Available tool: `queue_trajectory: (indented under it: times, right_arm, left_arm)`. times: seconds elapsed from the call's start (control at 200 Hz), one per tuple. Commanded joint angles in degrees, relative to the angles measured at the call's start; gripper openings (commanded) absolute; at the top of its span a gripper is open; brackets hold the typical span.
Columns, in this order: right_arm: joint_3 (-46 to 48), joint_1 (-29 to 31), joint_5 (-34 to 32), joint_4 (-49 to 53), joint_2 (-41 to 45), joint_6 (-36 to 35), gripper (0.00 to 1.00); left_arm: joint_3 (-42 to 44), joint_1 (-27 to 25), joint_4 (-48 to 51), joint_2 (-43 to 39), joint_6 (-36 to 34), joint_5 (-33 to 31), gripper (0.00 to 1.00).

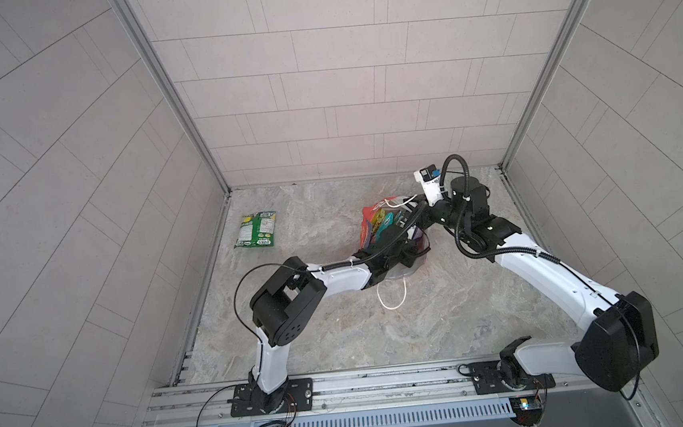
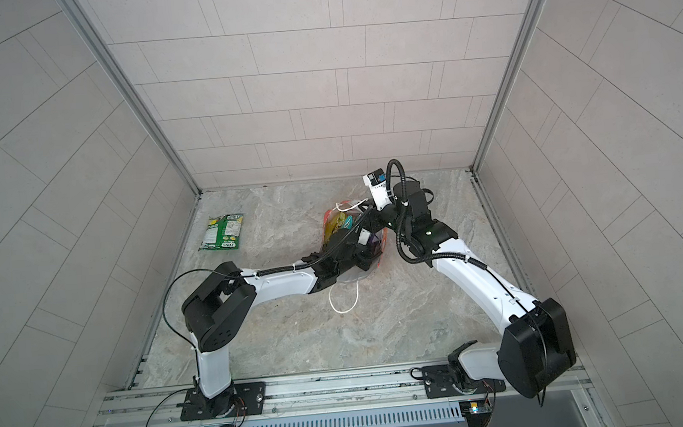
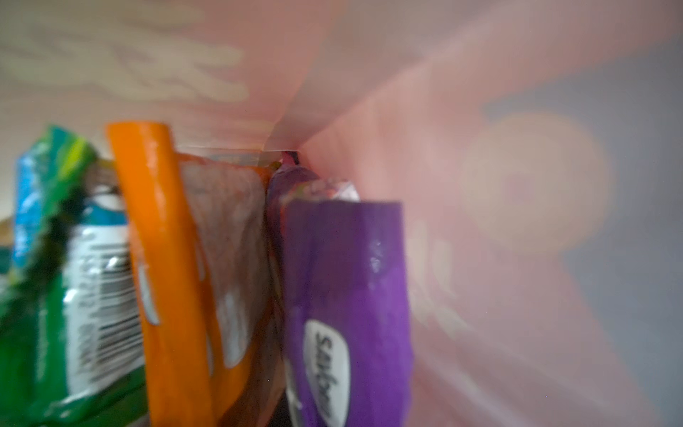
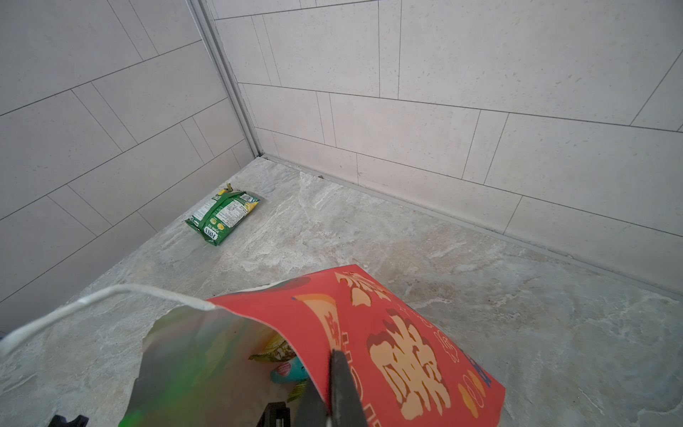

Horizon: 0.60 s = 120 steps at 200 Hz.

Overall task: Take the snacks out of the paper bag
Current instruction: 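Close the left gripper on the purple packet and lift it out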

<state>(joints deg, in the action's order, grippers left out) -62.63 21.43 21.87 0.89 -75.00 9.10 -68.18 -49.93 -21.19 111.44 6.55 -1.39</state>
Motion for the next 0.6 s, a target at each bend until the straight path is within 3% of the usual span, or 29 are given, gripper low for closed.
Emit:
queue_trajectory:
  times: [0.0, 0.595]
  right_arm:
    - [-0.5, 0.2, 1.1, -4.9, 1.8, 0.7, 0.00]
    - [-0.1, -0.4, -2.9, -3.4, 1.0, -0.7, 0.00]
  left_arm:
    - [0.7, 0.3, -1.9, -2.9, -0.6, -0.6, 0.12]
    - [10.0, 0.3, -1.4, -23.2, -0.8, 2.8, 0.03]
